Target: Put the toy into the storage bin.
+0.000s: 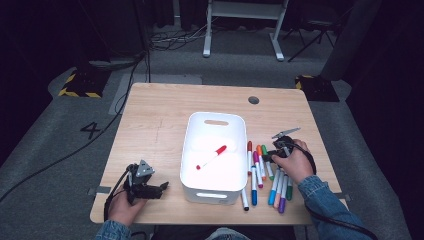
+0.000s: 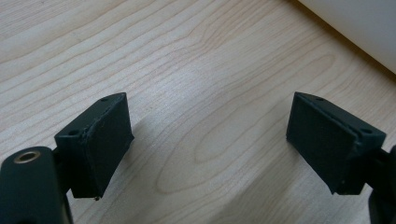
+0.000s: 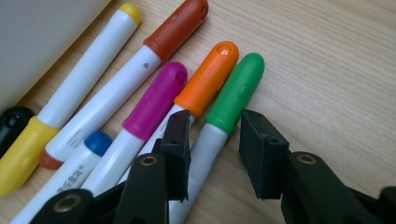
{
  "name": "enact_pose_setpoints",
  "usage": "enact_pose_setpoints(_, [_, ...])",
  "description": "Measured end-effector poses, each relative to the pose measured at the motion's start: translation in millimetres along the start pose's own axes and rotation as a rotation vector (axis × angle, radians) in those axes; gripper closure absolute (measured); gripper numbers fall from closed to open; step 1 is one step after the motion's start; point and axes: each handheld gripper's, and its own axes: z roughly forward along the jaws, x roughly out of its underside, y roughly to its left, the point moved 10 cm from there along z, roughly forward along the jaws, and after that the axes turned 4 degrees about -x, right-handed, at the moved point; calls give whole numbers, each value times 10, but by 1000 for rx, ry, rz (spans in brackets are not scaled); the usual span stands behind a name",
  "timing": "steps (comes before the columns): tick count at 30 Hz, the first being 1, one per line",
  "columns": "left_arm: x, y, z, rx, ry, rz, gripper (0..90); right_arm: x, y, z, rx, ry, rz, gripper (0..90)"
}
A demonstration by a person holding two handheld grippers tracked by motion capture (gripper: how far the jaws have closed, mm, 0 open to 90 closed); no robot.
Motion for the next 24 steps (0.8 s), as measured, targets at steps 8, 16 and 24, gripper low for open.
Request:
enact_pose_setpoints(8, [0, 0, 0, 0, 0, 0, 144, -79, -23, 67, 16, 2, -18, 690])
enact_pose_setpoints(16, [0, 0, 0, 0, 0, 0, 144, -141, -90, 113, 63, 29, -67, 738])
enact_pose_setpoints(24, [0, 0, 0, 0, 0, 0, 144, -132, -125, 97, 67, 37, -61, 769])
